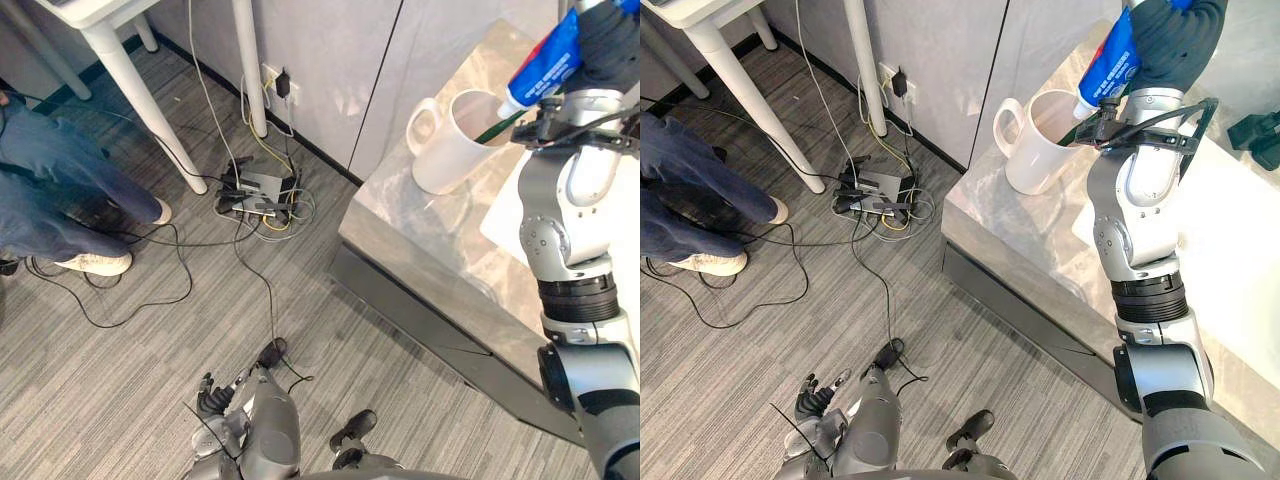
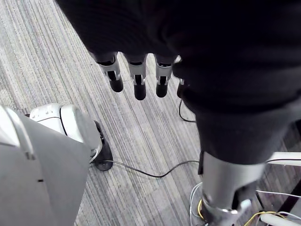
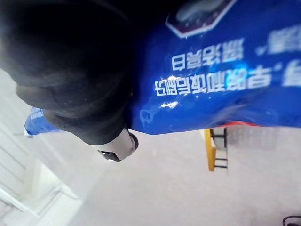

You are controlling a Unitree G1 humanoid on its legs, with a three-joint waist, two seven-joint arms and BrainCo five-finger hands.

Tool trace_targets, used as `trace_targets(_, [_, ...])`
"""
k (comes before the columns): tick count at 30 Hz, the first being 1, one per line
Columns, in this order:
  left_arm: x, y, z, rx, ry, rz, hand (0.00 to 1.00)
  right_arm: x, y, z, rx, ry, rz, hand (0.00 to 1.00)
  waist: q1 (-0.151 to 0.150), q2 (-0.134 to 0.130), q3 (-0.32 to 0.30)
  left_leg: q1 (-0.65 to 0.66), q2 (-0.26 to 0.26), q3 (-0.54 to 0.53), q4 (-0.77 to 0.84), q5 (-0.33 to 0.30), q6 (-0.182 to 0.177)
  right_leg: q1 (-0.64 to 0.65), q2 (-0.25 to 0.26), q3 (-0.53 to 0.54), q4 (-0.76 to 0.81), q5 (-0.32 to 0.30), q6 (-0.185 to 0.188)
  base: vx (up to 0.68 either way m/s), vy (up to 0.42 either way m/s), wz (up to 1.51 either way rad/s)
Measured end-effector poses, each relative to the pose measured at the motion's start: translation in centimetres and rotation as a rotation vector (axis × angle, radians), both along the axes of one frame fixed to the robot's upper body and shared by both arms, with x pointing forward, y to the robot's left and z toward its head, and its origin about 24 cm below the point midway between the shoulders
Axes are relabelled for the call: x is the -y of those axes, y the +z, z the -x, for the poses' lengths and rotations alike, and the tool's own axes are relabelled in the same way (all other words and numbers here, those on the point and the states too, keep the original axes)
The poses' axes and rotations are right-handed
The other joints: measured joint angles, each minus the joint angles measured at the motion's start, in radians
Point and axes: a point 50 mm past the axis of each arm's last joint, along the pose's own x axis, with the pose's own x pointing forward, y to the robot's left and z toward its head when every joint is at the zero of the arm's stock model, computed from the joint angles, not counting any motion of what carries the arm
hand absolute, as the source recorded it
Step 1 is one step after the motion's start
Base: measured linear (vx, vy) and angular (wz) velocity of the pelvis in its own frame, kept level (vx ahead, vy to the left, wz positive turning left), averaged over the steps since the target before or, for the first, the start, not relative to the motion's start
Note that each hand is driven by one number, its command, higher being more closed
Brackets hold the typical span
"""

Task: Organize washtable

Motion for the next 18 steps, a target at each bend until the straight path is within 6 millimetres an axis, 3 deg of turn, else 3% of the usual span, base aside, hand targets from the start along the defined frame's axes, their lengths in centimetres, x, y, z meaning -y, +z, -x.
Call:
trace_targets(9, [0.1, 0.1, -0.2, 0.015, 0.006, 0.005, 0.00, 0.3, -0.5, -1.0, -0.037, -0.083, 0.044, 1.00, 0.010, 0.001, 0.002, -0.011, -0.004, -0.009, 0.001, 0.000, 0.000, -0.008, -0.001, -0.003, 0.000, 0.000, 0.000, 0.02, 0.007, 0.02])
trace_targets(18, [0.2, 0.3, -0.6, 0.043, 0.018, 0.020, 0.00, -0.1, 0.0, -1.0, -0.026, -0.052, 0.064, 1.00, 0.006, 0.004, 0.032, -0.019, -0.004, -0.017, -0.001, 0.005, -0.003, -0.013, 0.000, -0.007, 0.000, 0.000, 0.000, 0.01, 0.004, 0.02])
